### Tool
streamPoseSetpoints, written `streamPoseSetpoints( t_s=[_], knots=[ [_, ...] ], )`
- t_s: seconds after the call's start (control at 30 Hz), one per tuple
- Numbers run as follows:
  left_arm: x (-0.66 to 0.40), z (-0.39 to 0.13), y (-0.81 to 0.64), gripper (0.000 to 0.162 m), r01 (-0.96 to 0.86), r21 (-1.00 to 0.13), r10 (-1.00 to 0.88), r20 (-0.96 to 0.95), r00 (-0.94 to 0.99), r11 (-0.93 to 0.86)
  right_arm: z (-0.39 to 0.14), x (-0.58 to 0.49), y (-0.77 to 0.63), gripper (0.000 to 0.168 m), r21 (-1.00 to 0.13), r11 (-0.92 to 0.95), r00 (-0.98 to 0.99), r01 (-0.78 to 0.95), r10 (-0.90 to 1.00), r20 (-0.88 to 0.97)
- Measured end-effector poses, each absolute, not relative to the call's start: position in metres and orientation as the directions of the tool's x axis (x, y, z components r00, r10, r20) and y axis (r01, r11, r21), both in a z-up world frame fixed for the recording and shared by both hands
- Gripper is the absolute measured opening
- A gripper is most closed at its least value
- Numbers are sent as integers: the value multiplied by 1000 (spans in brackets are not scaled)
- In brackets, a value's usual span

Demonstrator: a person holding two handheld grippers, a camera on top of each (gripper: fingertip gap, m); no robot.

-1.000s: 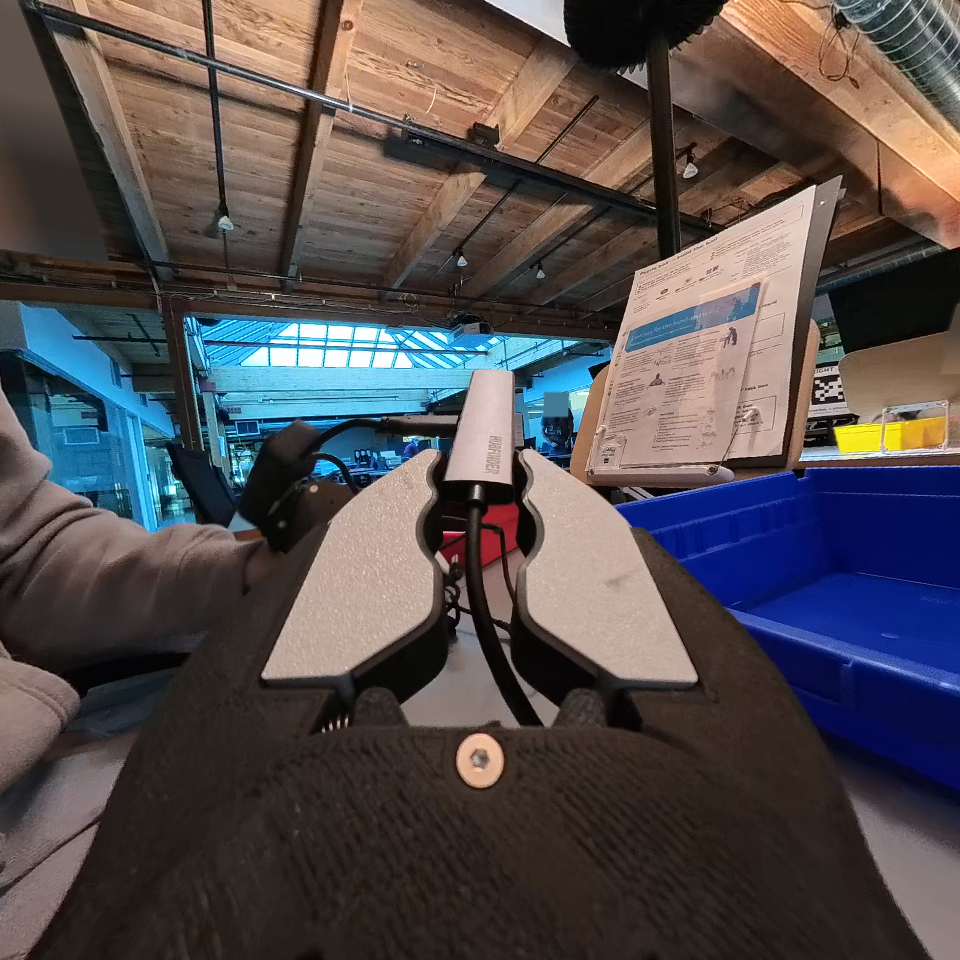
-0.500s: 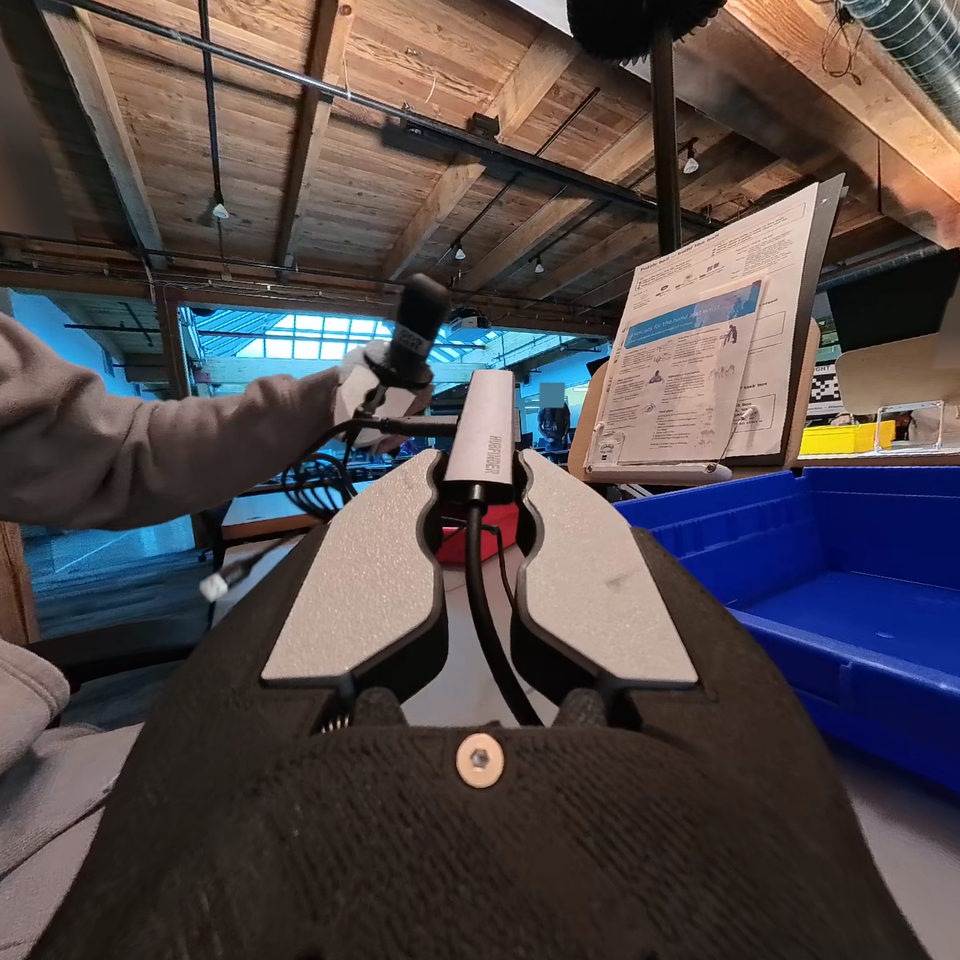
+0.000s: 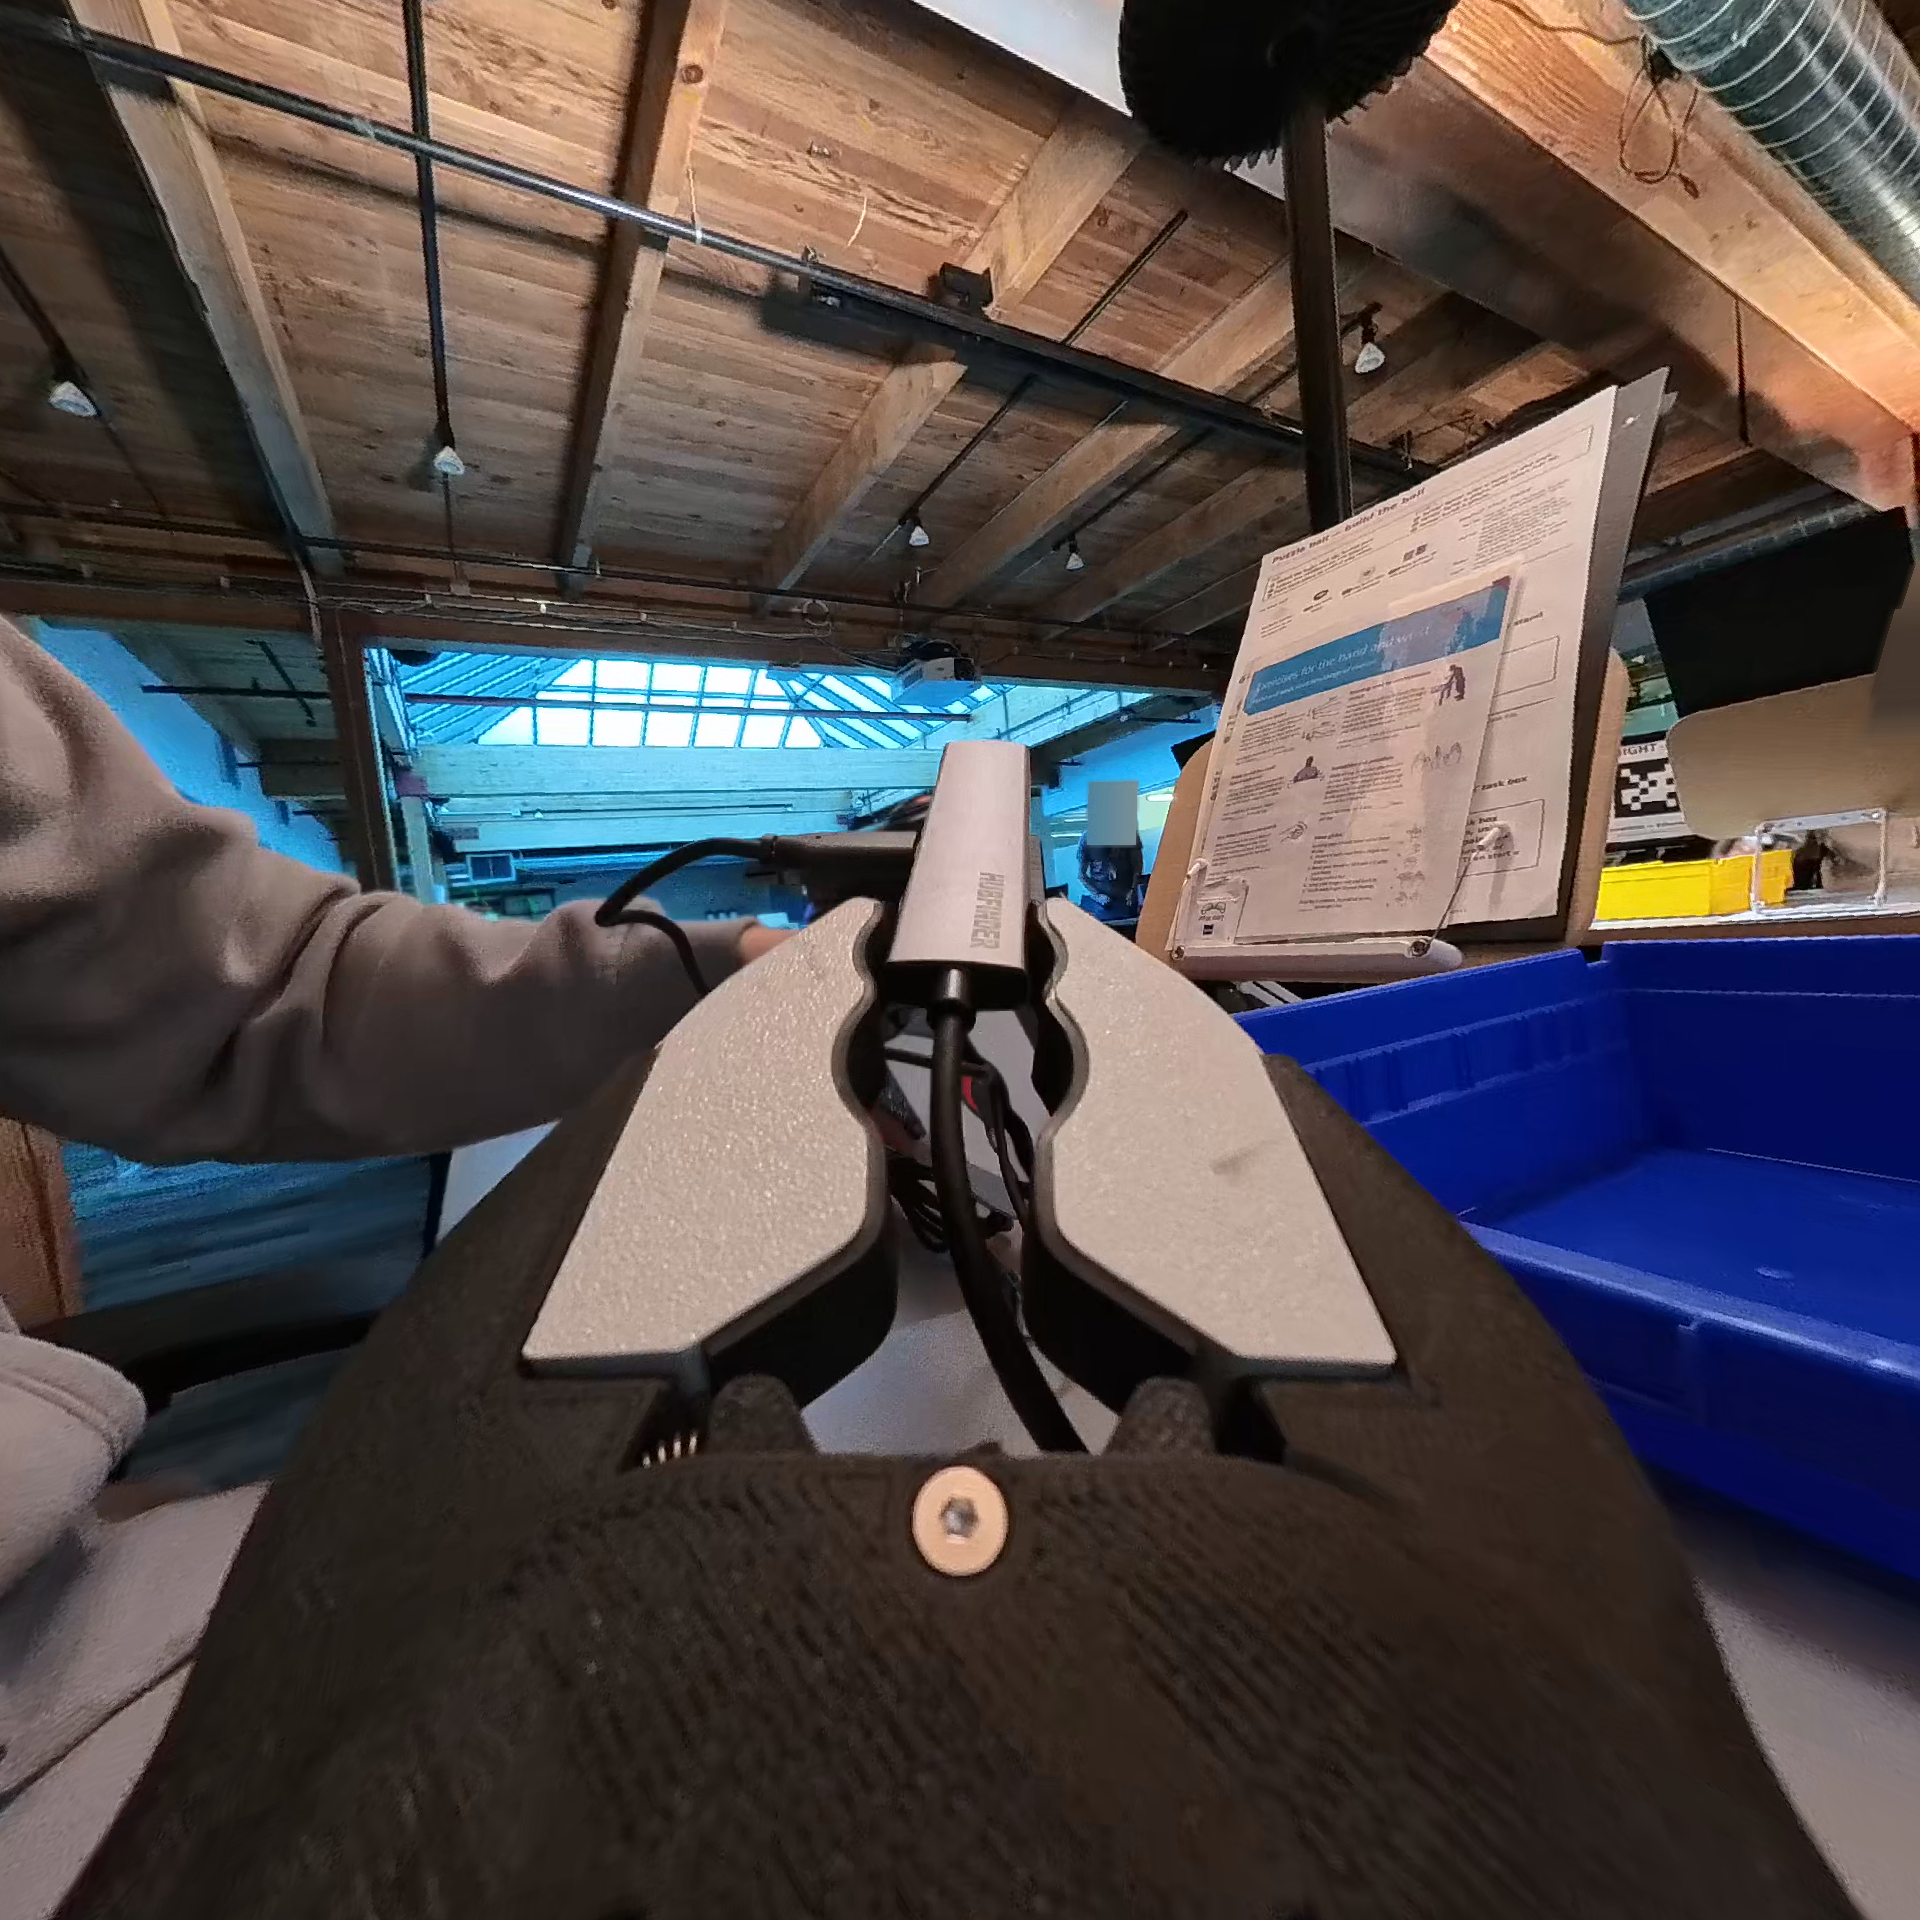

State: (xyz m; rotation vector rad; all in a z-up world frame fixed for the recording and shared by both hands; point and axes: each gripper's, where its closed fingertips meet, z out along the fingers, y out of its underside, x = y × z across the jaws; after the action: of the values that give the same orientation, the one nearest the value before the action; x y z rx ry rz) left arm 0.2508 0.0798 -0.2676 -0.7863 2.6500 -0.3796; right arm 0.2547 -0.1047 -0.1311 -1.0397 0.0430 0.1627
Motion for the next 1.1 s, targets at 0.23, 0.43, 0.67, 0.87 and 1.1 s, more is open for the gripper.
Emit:
streamPoseSetpoints(
  t_s=[0.23,0.43,0.67,0.87,1.1],
  knots=[
    [256,-259,83,21,-327,-352,-474,-744,-470,877,-129,260,-109,24,-829,526,981,-190,136,-139],
    [261,-249,81,26,-264,-99,-176,-942,-286,959,-129,264,-113,24,-809,547,976,-215,150,-158],
    [272,-264,84,23,-352,-46,-181,-914,-363,935,-129,260,-110,24,-824,529,978,-202,153,-142],
    [279,-270,89,10,-371,3,-139,-925,-355,929,-131,257,-105,24,-846,502,982,-180,145,-123],
    [273,-263,83,7,-316,8,-102,-938,-332,949,-136,265,-96,25,-873,453,983,-181,83,-161]
  ],
)
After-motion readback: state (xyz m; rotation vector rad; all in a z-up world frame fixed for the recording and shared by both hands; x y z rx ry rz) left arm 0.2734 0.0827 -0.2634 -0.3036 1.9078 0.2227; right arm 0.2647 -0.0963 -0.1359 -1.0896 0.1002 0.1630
